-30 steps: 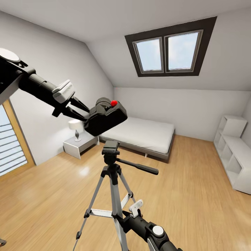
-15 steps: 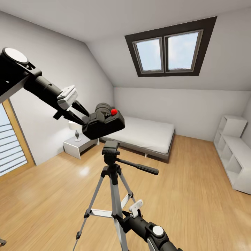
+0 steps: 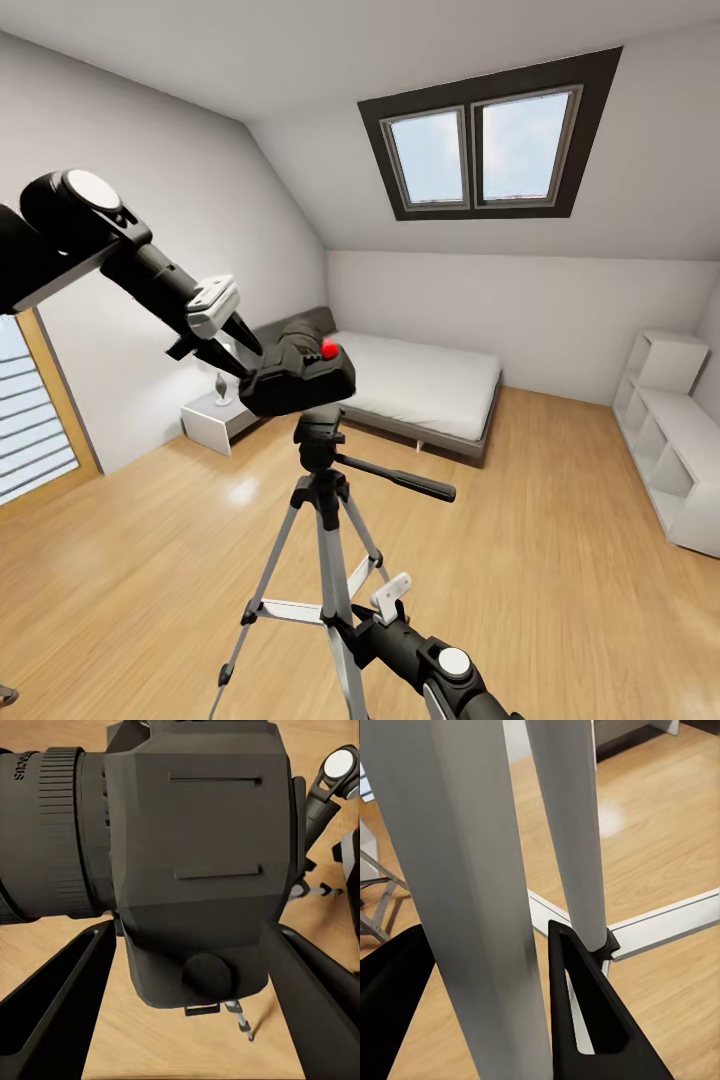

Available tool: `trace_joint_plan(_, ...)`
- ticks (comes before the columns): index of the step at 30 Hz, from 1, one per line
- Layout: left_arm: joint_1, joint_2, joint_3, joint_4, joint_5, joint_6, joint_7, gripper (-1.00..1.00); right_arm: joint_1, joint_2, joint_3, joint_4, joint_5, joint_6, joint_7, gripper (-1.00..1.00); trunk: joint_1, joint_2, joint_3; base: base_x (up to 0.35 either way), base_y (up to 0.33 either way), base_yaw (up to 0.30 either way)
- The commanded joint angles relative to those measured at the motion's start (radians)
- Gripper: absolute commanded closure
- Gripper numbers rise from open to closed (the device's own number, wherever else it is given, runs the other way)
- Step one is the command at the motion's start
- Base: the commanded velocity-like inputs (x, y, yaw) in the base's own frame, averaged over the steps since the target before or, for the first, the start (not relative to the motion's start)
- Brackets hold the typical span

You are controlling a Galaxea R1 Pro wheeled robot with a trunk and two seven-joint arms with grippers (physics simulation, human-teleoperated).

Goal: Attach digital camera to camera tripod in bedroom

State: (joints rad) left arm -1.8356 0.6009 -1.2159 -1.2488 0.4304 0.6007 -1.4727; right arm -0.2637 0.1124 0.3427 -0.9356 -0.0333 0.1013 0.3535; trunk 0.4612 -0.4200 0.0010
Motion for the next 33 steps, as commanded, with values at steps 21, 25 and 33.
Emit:
trace_joint_plan(21, -0.043, -0.028, -0.046, 0.151, 0.129, -0.292, -0.001, 1.00, 0.000, 0.001, 0.001, -0.002, -0.008, 0.006, 0.004, 1.00, 0.000, -0.001, 0.000, 0.000, 0.000, 0.000)
trace_joint_plan(25, -0.049, -0.032, -0.049, 0.152, 0.132, -0.311, -0.001, 1.00, 0.000, 0.000, 0.000, -0.002, -0.008, 0.006, 0.004, 1.00, 0.000, -0.001, 0.000, 0.000, 0.000, 0.000)
trace_joint_plan(33, -0.059, -0.040, -0.099, 0.148, 0.162, -0.345, -0.006, 1.00, 0.000, 0.000, 0.000, -0.002, -0.008, 0.006, 0.004, 1.00, 0.000, -0.001, 0.000, 0.000, 0.000, 0.000)
